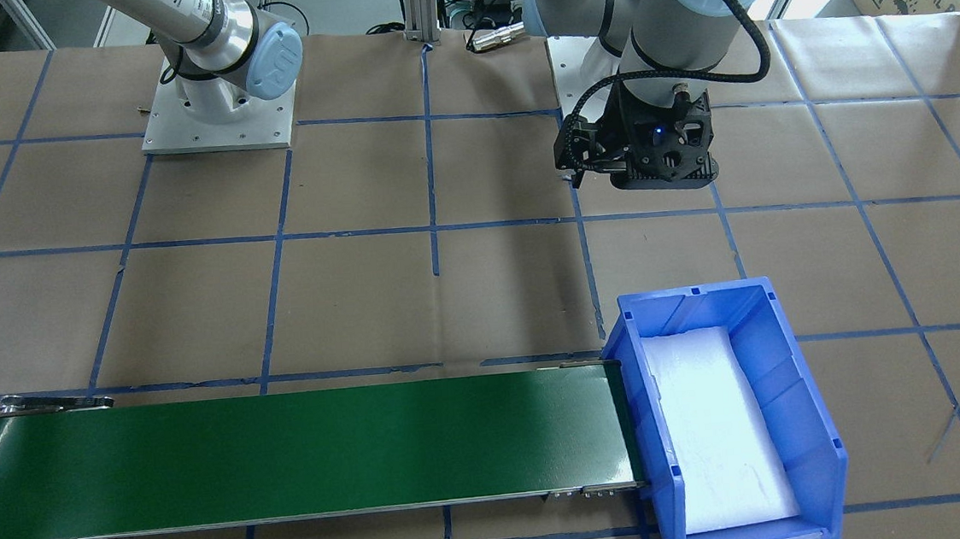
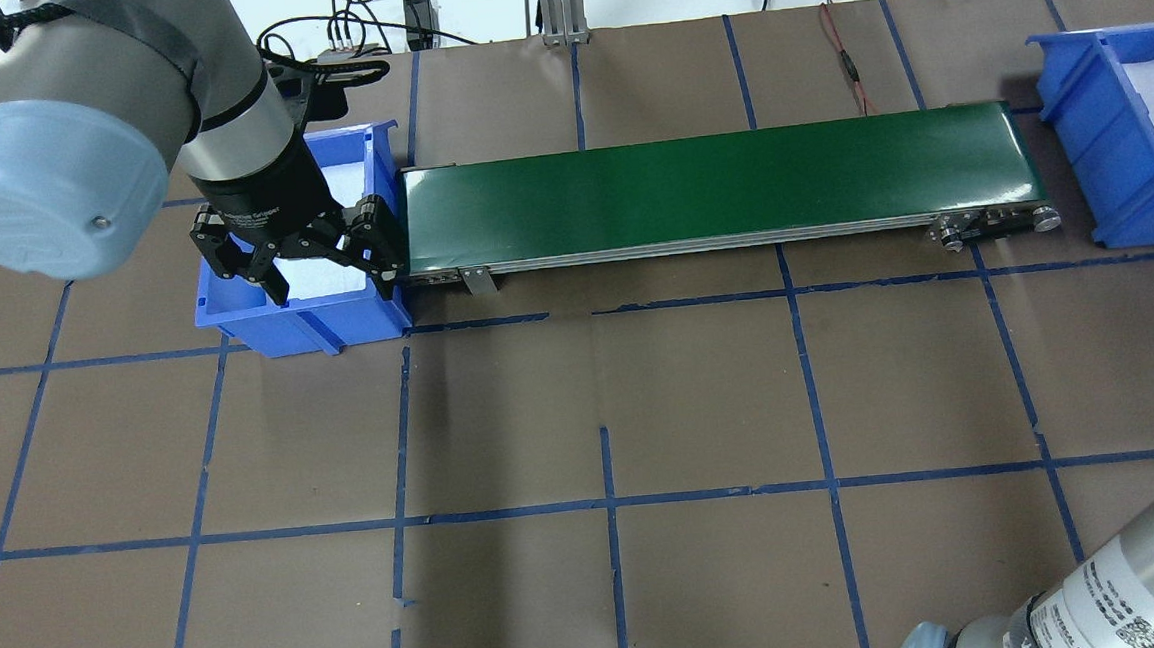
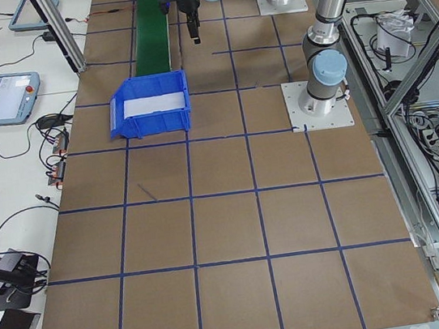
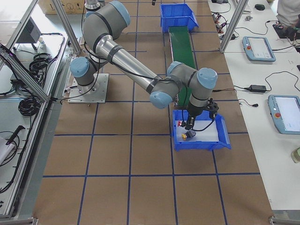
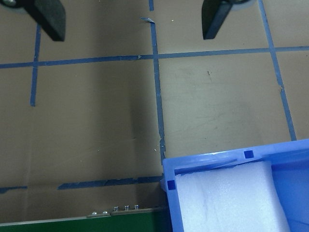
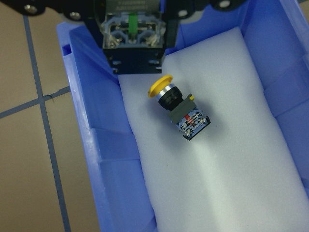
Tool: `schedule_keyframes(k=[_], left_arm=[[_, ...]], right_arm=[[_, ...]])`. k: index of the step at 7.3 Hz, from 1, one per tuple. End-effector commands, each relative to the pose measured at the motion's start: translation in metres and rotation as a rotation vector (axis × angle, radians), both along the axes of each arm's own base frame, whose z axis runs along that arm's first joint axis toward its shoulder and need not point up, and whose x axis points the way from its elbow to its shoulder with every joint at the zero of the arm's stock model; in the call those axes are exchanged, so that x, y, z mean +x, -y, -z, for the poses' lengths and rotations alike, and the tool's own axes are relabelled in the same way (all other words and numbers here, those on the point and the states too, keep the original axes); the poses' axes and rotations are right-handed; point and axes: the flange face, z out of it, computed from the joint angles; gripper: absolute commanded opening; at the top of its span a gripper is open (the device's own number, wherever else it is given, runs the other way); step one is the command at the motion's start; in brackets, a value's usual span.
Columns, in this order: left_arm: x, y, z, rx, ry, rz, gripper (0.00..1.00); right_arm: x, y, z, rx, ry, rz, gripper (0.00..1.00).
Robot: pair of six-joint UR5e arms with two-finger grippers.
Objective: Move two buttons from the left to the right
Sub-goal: 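Release the red button in the bin and withdraw the right gripper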
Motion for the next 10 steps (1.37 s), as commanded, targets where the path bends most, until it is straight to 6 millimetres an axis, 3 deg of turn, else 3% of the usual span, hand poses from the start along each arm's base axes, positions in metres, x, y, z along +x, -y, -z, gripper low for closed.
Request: schedule_keyframes(k=[1, 2, 3, 4, 5, 6, 7, 8, 9, 10], left_arm=[[0.001, 0.0, 0.0, 0.0, 0.001, 0.001, 1.0], [0.001, 0.0, 0.001, 0.001, 0.001, 0.001, 1.0], [0.001, 0.0, 0.001, 0.002, 0.0, -0.001, 1.0], [0.001, 0.0, 0.001, 0.002, 0.0, -0.001, 1.0], [0.001, 0.0, 0.001, 0.001, 0.002, -0.001, 1.0], [0.0, 0.0, 0.001, 0.001, 0.002, 0.001, 1.0], [0.0, 0.0, 0.0, 0.0, 0.001, 0.002, 1.0], [0.001, 0.0, -0.001, -0.002, 0.001, 0.001, 1.0], [0.001, 0.0, -0.003, -0.006, 0.001, 0.001, 1.0], [0.001, 0.0, -0.008, -0.017, 0.001, 0.004, 1.0]], right_arm=[[-0.008, 0.016, 0.02, -0.052, -0.034, -0.005, 0.39], [-0.008, 0.025, 0.021, -0.088, -0.031, -0.013, 0.43], [-0.008, 0.029, 0.029, -0.091, -0.009, -0.02, 0.7], [-0.008, 0.029, 0.03, -0.082, -0.009, -0.059, 0.88], [-0.005, 0.029, 0.025, -0.085, -0.009, -0.064, 1.0], [0.015, 0.038, 0.021, -0.09, -0.014, -0.086, 1.0], [0.052, 0.046, 0.003, -0.096, -0.027, -0.133, 1.0], [0.105, 0.045, -0.021, -0.064, -0.003, -0.193, 1.0], [0.15, 0.032, -0.042, -0.033, 0.028, -0.211, 1.0], [0.179, 0.005, -0.068, -0.04, 0.038, -0.224, 1.0]])
